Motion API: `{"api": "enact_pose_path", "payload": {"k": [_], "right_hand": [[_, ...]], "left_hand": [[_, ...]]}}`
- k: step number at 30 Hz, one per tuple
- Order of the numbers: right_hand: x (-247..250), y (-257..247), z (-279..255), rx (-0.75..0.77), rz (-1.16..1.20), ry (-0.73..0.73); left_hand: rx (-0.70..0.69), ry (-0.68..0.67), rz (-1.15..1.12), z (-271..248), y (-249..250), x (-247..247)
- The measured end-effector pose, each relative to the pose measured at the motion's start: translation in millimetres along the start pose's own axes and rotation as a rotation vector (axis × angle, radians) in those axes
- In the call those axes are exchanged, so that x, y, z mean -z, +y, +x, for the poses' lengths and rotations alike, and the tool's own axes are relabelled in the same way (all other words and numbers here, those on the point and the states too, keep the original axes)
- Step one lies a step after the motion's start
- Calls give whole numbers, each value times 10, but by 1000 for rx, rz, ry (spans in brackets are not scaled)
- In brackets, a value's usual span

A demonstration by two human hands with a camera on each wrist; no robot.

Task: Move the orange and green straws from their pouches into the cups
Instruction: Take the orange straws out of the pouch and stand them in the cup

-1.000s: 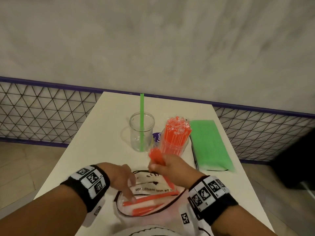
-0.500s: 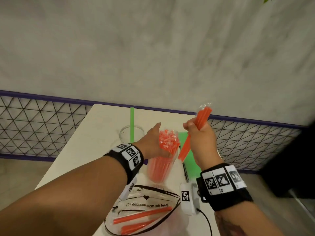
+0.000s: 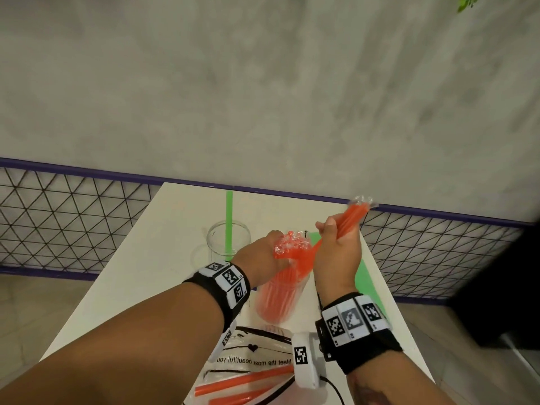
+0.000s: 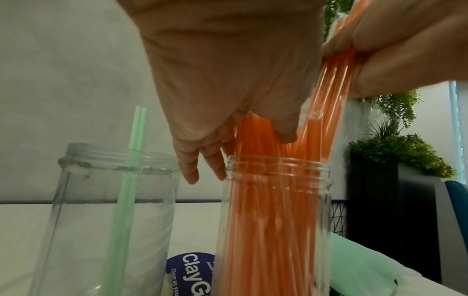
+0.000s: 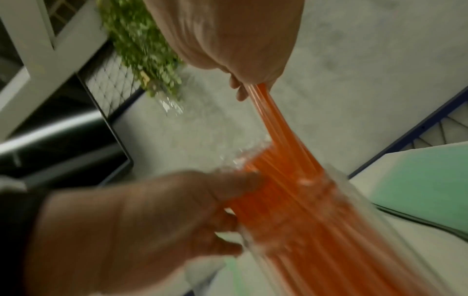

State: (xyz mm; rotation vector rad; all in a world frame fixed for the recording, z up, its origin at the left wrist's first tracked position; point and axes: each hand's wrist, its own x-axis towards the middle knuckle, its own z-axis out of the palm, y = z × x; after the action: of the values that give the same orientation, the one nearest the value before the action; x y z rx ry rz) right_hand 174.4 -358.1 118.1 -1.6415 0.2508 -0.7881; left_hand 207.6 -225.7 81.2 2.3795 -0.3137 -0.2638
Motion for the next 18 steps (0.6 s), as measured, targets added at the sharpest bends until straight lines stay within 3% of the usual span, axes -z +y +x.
{"api": "enact_pose_path", "payload": {"k": [6, 9, 12, 14, 16, 18], "right_hand": [[-81, 299, -100, 102, -196, -113], [-113, 482, -128, 201, -386, -253], [-69, 701, -201, 150, -455, -416], [-27, 718, -234, 155, -448, -432], [-2, 548, -215, 298, -402, -374], [-22, 257, -152, 549, -375, -307]], "left_hand": [[5, -33, -87, -5, -34, -26], [-11, -66, -198, 4, -24, -53], [-17, -47, -249, -7, -32, -69], [-11, -44, -259, -12, -65, -75], [0, -69, -244, -17, -84, -70], [-10, -81, -234, -19, -63, -62]]}}
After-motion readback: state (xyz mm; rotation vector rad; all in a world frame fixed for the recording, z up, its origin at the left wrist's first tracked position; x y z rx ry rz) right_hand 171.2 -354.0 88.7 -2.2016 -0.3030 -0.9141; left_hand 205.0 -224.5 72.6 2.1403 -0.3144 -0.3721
